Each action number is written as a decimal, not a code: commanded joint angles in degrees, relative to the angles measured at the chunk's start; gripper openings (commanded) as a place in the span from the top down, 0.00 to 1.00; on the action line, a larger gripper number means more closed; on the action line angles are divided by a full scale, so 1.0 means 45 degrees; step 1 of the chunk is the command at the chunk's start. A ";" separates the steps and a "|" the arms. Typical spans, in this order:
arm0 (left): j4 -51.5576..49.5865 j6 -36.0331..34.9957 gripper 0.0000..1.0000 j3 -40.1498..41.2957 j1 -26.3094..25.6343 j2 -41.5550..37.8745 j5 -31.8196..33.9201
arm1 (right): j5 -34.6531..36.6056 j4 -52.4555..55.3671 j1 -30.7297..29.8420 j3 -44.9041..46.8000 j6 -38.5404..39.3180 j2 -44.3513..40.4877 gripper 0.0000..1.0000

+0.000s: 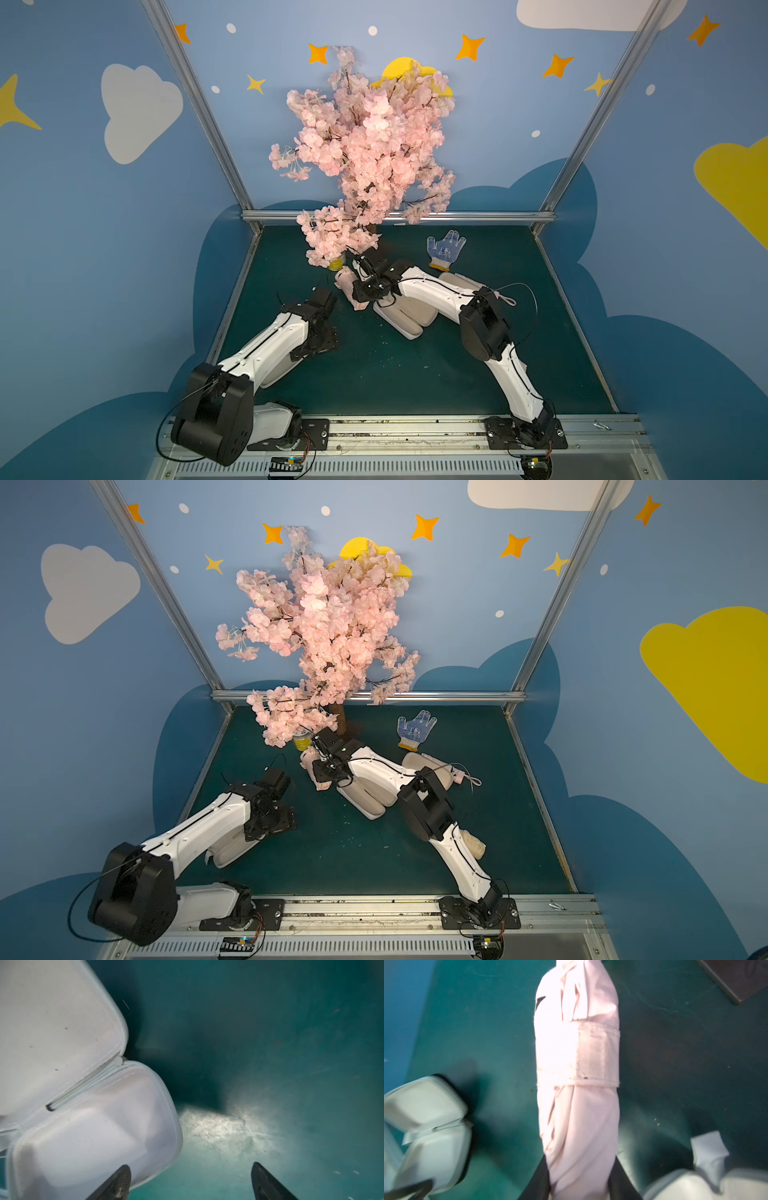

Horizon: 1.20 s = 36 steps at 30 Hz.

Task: Put umbrellas into zippered umbrella sleeves
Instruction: Move the umbrella sleeve at the center of the board.

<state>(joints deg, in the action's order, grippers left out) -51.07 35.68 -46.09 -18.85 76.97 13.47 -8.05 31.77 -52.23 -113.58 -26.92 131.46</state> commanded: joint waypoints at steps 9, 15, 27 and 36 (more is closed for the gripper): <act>-0.0685 -0.1210 0.23 -0.1058 -0.0239 0.2509 0.1295 | -0.1955 -0.2658 -0.0100 0.3831 -0.0685 -0.3198 0.84; -0.1270 -0.0796 0.30 -0.1370 -0.0264 0.3346 0.1762 | -0.2129 -0.3069 0.0247 0.4880 -0.0480 -0.4348 0.84; -0.1116 -0.0840 0.72 -0.1652 -0.0210 0.3738 0.2402 | -0.2346 -0.3373 0.0317 0.5975 -0.0260 -0.5542 0.85; -0.0392 -0.0815 0.97 -0.3082 -0.0387 0.2433 -0.0732 | -0.1754 -0.2938 0.0602 0.7078 -0.0327 -0.7004 0.88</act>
<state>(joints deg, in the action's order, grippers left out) -54.52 30.00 -56.29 -19.97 89.95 17.93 -17.02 19.70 -50.46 -82.06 -29.15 104.95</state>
